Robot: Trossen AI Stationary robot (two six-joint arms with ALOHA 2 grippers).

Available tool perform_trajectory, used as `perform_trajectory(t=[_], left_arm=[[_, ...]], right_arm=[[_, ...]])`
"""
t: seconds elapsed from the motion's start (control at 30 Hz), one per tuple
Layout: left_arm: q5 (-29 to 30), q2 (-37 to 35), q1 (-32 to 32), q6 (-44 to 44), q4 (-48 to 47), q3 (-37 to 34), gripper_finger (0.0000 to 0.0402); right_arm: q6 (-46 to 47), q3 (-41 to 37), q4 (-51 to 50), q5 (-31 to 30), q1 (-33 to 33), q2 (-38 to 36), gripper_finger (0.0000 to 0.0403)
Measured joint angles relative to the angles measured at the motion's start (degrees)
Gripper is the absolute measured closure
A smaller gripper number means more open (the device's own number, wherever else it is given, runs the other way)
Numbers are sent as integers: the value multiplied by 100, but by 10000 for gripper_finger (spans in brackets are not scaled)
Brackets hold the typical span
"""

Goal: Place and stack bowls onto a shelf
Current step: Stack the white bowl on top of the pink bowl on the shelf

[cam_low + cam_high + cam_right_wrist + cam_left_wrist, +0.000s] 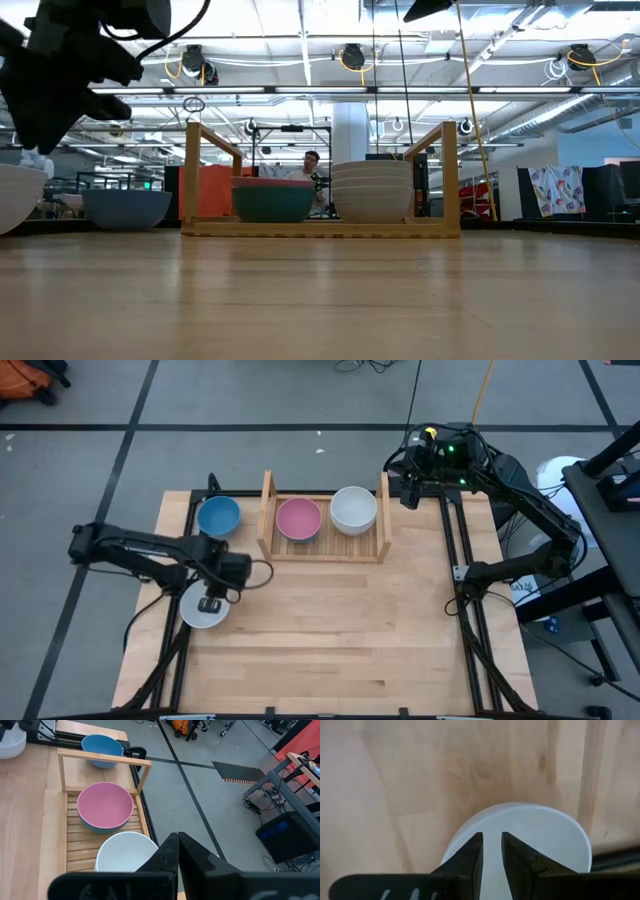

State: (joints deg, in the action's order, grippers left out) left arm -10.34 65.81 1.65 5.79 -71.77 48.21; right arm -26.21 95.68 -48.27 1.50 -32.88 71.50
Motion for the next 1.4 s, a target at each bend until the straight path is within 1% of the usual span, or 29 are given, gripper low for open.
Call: perform_trajectory(t=[0.2,0.3,0.43,0.53,0.63,0.8,0.9,0.97,1.27,1.4], left_arm=[[54,687,540,594,15,0,327],[113,873,681,485,16,0,327],[-147,886,825,153,-36,55,327],[-177,754,987,265,-50,244,327],[150,664,1182,755,-29,383,328],[576,647,1471,1462,-40,335,328],[1020,665,1582,1835,-33,227,328],[1303,672,1606,1917,-49,172,328],[1340,670,1597,2008,157,170,328],[1327,670,1597,2253,164,170,328]], right_arm=[[-3,0,0,0,0,0,403],[-3,0,-2,0,0,0,403],[-4,0,-2,0,0,0,403],[-45,0,-2,2,0,0,403],[-45,0,-3,2,0,1,403],[-45,0,-2,2,0,2,403],[-45,0,-4,2,0,2,403],[-45,1,-4,1,0,2,403],[-109,2,-5,2,0,2,403],[-171,2,-7,2,0,2,403]])
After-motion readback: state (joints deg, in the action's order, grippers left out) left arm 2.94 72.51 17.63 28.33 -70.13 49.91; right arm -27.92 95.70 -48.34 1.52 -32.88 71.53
